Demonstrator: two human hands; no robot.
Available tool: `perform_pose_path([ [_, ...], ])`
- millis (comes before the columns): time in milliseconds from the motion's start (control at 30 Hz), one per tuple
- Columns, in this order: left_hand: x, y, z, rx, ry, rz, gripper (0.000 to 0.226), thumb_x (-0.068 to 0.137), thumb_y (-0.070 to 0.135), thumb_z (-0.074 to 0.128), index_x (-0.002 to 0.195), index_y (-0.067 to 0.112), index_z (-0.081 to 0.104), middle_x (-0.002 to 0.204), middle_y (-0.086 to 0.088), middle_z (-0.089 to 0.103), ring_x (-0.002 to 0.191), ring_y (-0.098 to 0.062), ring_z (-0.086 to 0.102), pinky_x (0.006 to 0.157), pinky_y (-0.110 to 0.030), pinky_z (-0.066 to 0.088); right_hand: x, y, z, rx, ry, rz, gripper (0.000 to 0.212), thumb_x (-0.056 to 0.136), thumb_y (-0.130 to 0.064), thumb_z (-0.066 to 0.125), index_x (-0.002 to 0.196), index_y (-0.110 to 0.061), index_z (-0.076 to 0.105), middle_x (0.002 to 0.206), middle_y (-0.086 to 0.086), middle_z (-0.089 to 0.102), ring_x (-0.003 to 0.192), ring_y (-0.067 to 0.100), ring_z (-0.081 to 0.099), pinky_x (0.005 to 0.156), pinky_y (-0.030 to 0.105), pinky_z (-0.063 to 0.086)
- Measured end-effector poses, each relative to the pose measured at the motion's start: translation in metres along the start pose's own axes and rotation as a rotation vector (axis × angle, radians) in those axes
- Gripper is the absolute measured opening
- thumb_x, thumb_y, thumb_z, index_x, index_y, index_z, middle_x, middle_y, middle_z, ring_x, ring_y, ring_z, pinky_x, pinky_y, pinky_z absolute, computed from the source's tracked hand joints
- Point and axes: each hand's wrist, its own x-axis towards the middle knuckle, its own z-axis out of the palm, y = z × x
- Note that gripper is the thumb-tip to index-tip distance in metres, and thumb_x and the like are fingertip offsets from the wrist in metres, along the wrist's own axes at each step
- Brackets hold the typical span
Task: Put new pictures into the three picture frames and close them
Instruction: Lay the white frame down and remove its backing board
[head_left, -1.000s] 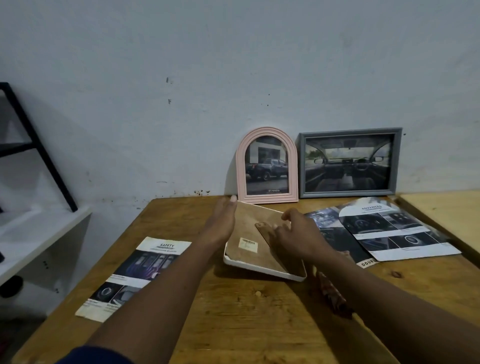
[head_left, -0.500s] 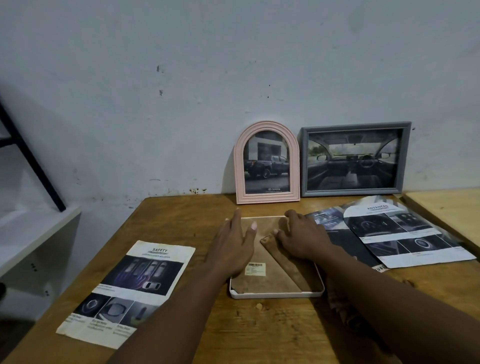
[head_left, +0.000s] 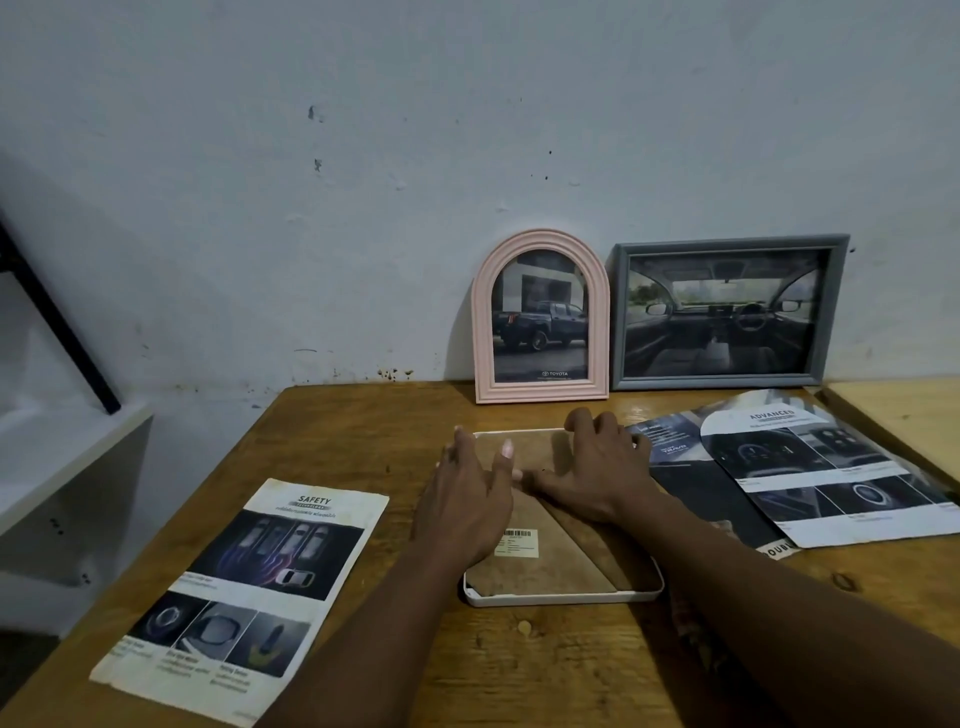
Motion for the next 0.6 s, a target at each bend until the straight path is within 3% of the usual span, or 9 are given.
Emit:
perform_pose_path([
  [133, 0.0, 0.001, 0.0, 0.022, 0.006, -0.009, 0.098, 0.082, 0.081, 0.008, 0.163, 0.026, -0.002, 0.171, -0.004, 0.011, 0.156, -0.031, 0.014, 0.12, -0.053, 0.022, 0.004, 0.001, -0.002, -0.046, 0.042, 0.004, 0.128, 0.031, -0.11, 0.015, 0.125, -0.026, 0.035, 0.137, 0.014, 0.042, 0.126, 0.034, 0.039, 0.109, 0.055, 0.026],
  [267, 0.001, 0.0, 0.0, -0.007, 0.011, -0.022, 0.099, 0.081, 0.083, 0.008, 0.163, 0.028, 0.001, 0.171, -0.003, 0.013, 0.156, -0.03, 0.014, 0.12, -0.053, 0.022, 0.013, 0.002, 0.0, -0.039, 0.081, 0.006, 0.12, 0.028, -0.11, 0.025, 0.115, -0.027, 0.033, 0.13, 0.013, 0.045, 0.118, 0.032, 0.04, 0.103, 0.051, 0.03],
  [600, 0.0, 0.0, -0.001, -0.018, 0.002, -0.024, 0.098, 0.082, 0.083, 0.007, 0.163, 0.028, 0.001, 0.17, -0.002, 0.014, 0.156, -0.03, 0.013, 0.12, -0.053, 0.02, 0.022, 0.005, -0.003, -0.019, 0.09, -0.02, 0.117, 0.028, -0.108, 0.037, 0.114, -0.028, 0.029, 0.124, 0.009, 0.039, 0.111, 0.027, 0.038, 0.097, 0.045, 0.033],
])
